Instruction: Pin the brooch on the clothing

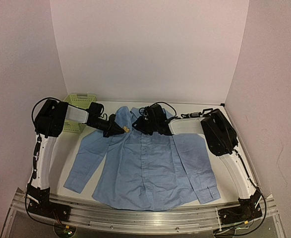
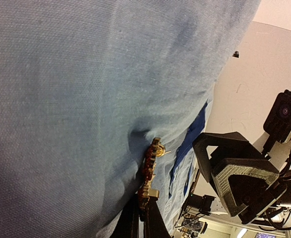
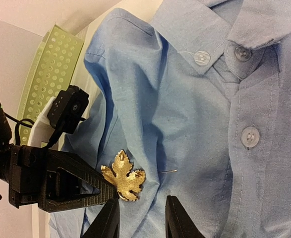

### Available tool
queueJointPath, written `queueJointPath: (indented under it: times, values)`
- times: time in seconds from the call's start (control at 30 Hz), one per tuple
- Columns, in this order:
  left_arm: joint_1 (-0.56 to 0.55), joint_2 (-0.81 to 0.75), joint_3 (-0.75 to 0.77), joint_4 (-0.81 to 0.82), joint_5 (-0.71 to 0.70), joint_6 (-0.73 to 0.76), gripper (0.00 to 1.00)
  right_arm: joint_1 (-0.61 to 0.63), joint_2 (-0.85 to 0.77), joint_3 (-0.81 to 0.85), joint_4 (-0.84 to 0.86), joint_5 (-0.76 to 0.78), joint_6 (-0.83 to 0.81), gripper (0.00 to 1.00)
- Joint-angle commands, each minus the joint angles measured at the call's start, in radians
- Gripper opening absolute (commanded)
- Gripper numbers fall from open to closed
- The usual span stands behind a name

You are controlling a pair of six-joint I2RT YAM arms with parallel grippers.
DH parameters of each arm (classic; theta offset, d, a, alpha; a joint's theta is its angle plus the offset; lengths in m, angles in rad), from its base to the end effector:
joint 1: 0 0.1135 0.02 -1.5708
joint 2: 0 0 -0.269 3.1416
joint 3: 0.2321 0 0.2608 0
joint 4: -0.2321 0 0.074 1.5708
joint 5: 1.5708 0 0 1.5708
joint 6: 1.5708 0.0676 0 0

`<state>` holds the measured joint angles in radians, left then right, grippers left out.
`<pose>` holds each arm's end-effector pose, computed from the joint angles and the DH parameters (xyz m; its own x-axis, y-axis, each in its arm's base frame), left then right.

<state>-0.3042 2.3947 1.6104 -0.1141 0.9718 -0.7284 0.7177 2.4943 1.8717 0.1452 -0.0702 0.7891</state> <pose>0.4692 -0.2058 0.0717 -0.9961 -0.0806 -0.0347 -0.0046 0.4424 -0.8968 0.4499 0.3991 0.1115 -0.7427 0.2914 -0.6028 -0.2496 0.7150 0.6531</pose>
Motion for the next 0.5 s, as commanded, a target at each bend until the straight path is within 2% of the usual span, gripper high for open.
queueJointPath:
  times: [0.0, 0.07, 0.2, 0.47]
  values:
    - [0.004, -0.013, 0.030, 0.012, 0.001, 0.003, 0.00, -0.007, 0.017, 0.048, 0.004, 0.000, 0.033, 0.31]
    - [0.003, -0.011, 0.035, 0.007, -0.001, 0.014, 0.00, -0.016, 0.039, 0.083, 0.004, -0.022, 0.052, 0.31]
    - [0.004, 0.000, 0.059, -0.034, -0.028, 0.060, 0.00, -0.028, 0.095, 0.168, 0.002, -0.082, 0.043, 0.38]
    - [0.003, 0.015, 0.070, -0.054, -0.037, 0.074, 0.00, -0.029, 0.154, 0.214, 0.006, -0.151, 0.065, 0.43]
